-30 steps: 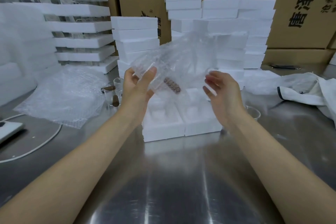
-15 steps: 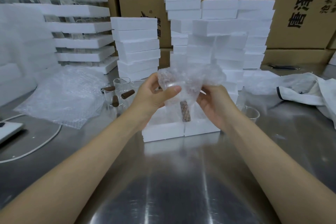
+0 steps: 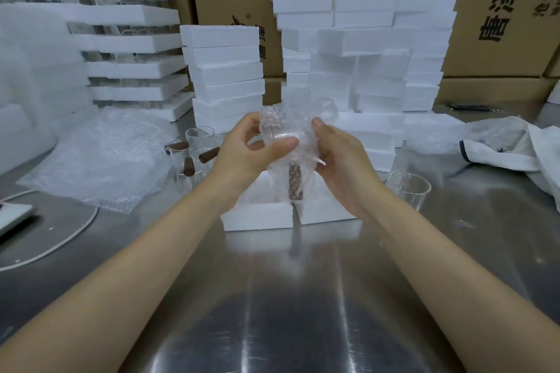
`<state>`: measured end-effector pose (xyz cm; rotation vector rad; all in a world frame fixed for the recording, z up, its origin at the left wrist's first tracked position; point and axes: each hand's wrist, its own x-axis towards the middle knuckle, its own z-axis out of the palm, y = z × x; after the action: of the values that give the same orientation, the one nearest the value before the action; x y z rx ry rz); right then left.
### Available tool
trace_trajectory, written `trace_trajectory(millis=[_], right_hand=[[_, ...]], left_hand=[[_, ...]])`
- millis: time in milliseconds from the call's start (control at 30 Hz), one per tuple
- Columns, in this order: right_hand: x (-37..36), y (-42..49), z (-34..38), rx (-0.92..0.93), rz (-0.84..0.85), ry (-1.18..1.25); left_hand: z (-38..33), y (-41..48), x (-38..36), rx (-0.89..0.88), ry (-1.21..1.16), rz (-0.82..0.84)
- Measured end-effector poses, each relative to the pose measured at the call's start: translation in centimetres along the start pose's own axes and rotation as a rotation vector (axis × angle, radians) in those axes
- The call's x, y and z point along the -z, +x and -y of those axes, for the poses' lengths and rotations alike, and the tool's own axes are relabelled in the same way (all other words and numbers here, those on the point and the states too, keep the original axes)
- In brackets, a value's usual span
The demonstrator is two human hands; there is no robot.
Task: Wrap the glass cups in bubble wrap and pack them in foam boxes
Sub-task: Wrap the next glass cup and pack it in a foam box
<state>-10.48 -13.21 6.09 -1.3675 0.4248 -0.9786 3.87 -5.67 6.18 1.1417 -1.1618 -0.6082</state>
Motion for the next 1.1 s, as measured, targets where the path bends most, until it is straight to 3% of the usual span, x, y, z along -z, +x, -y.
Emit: trace_trajectory(millis=[67, 167, 300, 533, 667, 833, 933, 1000, 1100], right_hand=[[0.3, 0.0, 0.0, 0.033, -0.125, 0.060], [1.0, 0.3, 0.3, 0.067, -0.212, -0.041], [0.9, 0.1, 1.1, 0.170, -0.144, -0.091], [-0.2, -0.4, -0.1, -0.002, 0.046, -0.318], [-0.7, -0.9, -0.2, 0.085, 0.219, -0.392], [-1.1, -0.8, 0.1, 0.167, 0.046, -0.321], [-0.9, -0.7, 0.5, 0.001, 0.077, -0.329], [-0.4, -0.7, 0.4, -0.015, 0.147, -0.344], [0.1, -0.5, 0.5, 0.015, 0.148, -0.414]], left_hand=[[-0.1, 0.0, 0.0, -0.003, -0.043, 0.039], [-0.2, 0.1, 0.3, 0.008, -0.061, 0.077], [-0.3, 0.1, 0.4, 0.023, -0.101, 0.061], [-0.2, -0.1, 0.1, -0.021, -0.089, -0.018], [-0.1, -0.4, 0.1, -0.038, -0.010, -0.002], [-0.2, -0.1, -0.2, -0.073, -0.126, -0.087], [-0.3, -0.1, -0.4, -0.095, -0.135, -0.053], [-0.3, -0.1, -0.2, -0.090, -0.072, -0.010], [-0.5, -0.4, 0.1, -0.169, 0.235, -0.031]])
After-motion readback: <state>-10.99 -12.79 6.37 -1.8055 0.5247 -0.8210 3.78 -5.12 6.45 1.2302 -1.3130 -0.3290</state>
